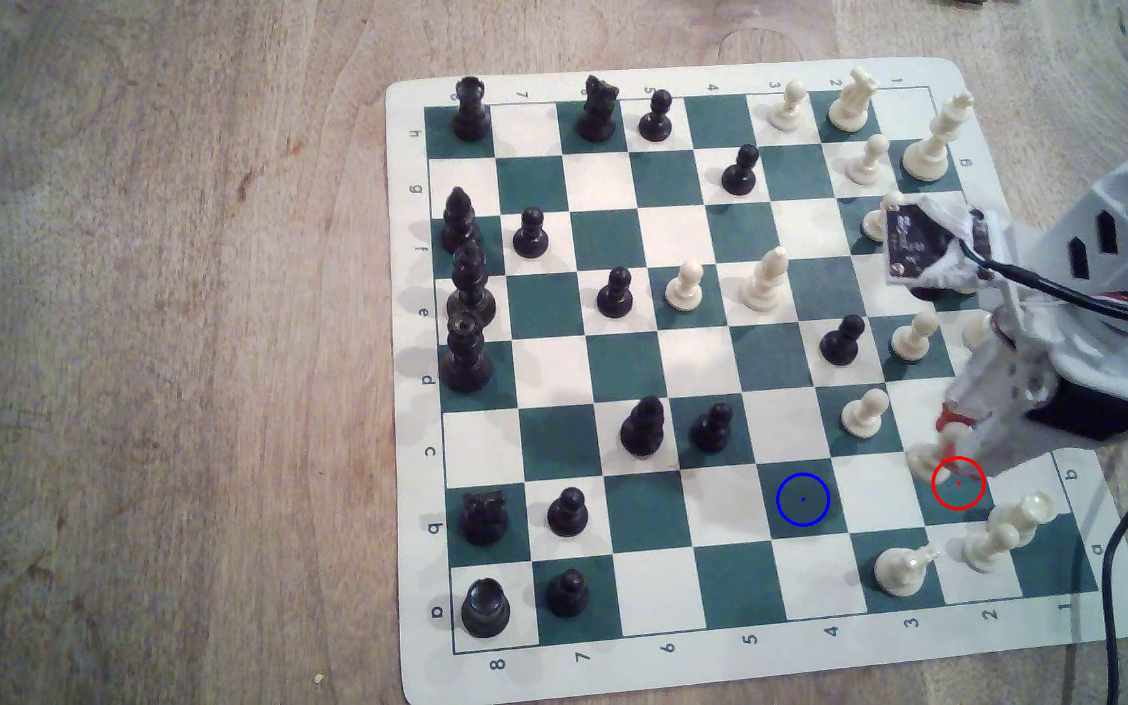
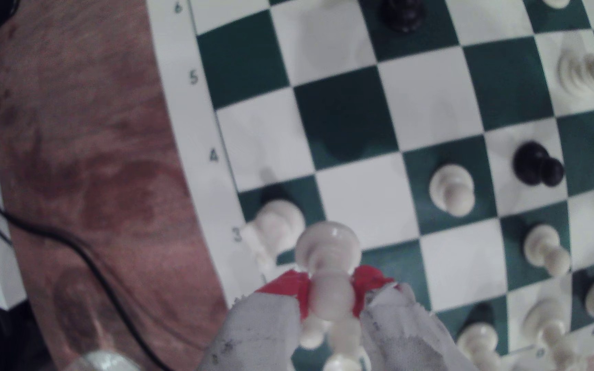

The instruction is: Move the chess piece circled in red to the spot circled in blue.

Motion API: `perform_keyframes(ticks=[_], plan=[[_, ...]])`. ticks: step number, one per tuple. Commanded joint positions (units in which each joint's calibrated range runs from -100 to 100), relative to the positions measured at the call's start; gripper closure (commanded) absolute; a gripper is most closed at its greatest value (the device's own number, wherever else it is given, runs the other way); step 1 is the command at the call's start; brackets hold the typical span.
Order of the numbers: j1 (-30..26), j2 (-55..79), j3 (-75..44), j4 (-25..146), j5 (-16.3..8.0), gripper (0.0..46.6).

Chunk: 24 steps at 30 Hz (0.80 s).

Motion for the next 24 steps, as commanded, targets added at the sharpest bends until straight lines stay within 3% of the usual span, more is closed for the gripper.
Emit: perform_keyframes(ticks=[1, 7, 24], plan=[[0.8, 2.3, -8.4, 0.1, 0.9, 46.4], [2.7, 8.5, -13.8, -0.8, 1.9, 46.4], [6.0, 19.5, -14.2, -7.1, 2.1, 46.4]])
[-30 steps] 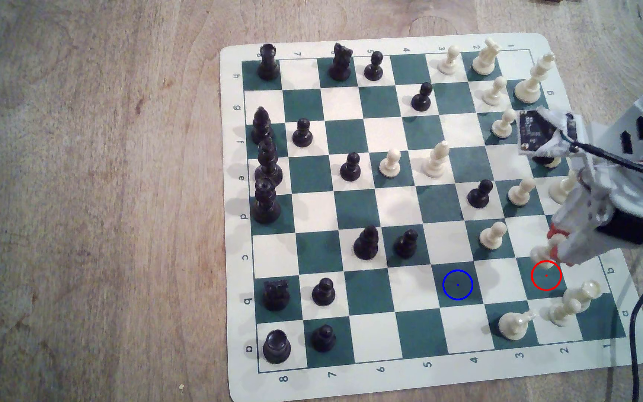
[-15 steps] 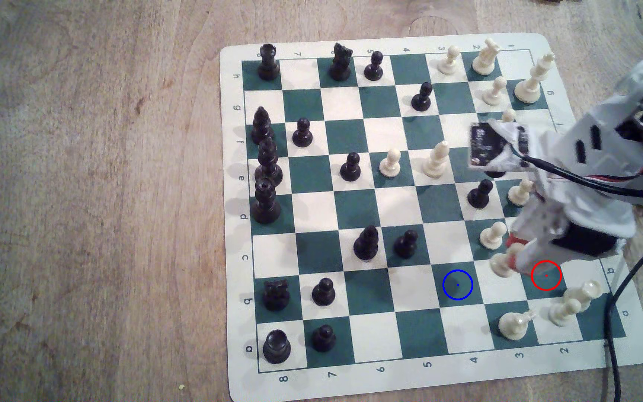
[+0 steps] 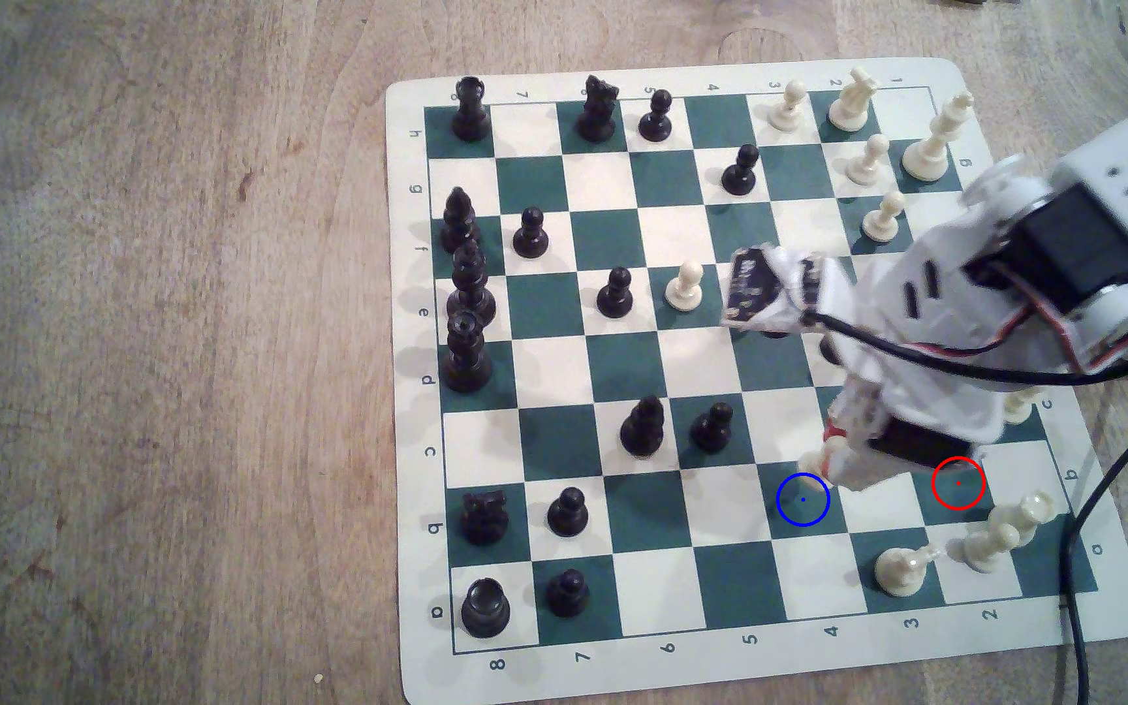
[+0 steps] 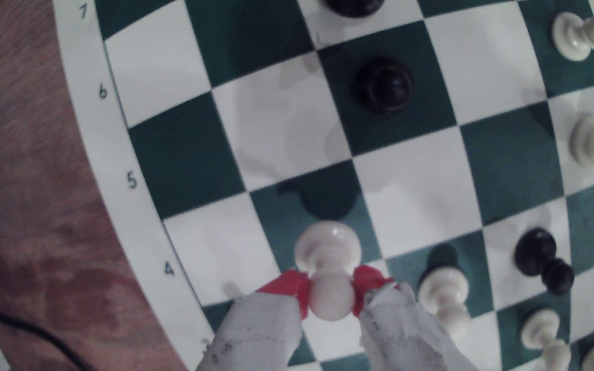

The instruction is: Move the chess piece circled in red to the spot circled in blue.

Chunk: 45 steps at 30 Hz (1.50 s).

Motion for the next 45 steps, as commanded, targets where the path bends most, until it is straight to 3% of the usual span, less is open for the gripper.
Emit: perform_keyframes(ticks=[1, 45], plan=[[0.0, -0.9, -4.6, -0.9, 0.2, 46.4], [-1.6, 5.3, -7.2, -1.4, 1.4, 46.3]])
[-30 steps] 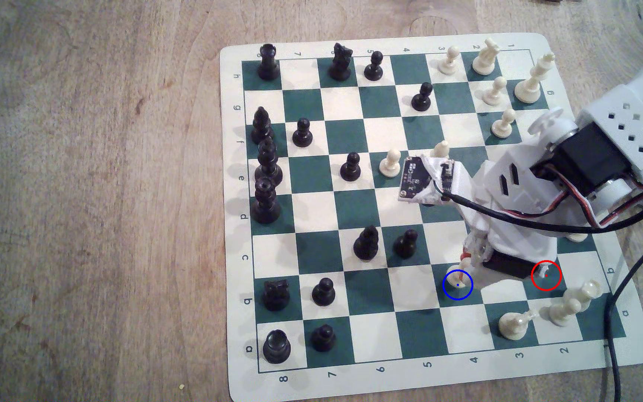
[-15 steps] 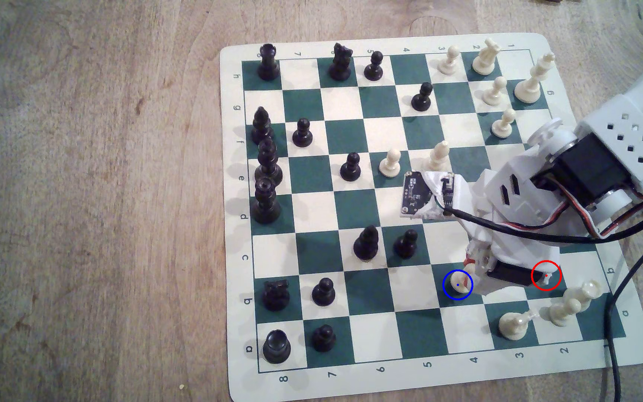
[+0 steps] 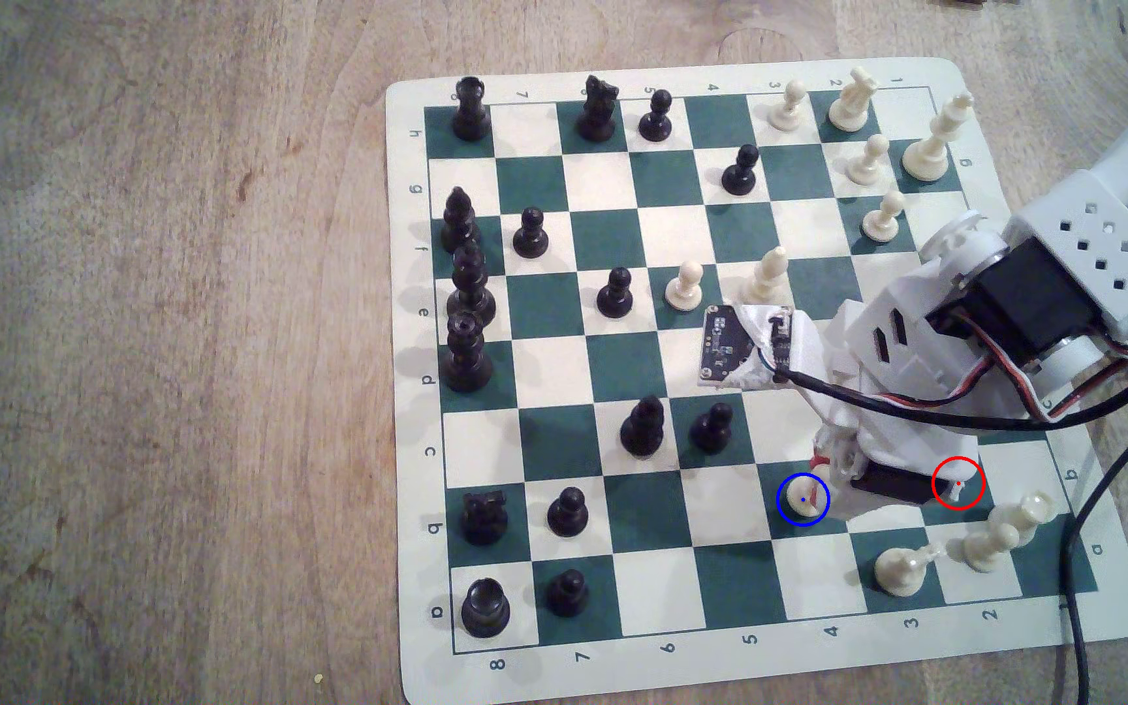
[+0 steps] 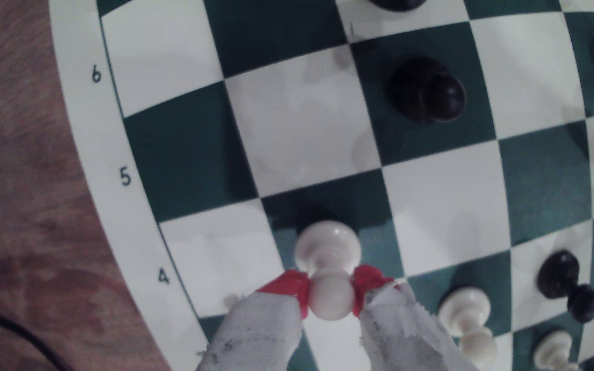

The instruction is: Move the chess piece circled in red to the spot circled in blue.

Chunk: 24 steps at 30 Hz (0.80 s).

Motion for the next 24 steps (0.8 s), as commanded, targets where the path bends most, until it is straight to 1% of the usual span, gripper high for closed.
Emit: perform_keyframes(ticks=[1, 6, 10, 16, 24], plan=[[0.0, -1.4, -4.4, 0.3, 0.2, 45.9], [0.0, -1.4, -4.4, 0.6, 0.2, 41.4], [0.0, -1.4, -4.4, 1.0, 0.5, 39.0], [0.0, -1.4, -4.4, 1.7, 1.1, 33.5], [0.2, -2.8, -4.3, 2.5, 1.2, 29.9]])
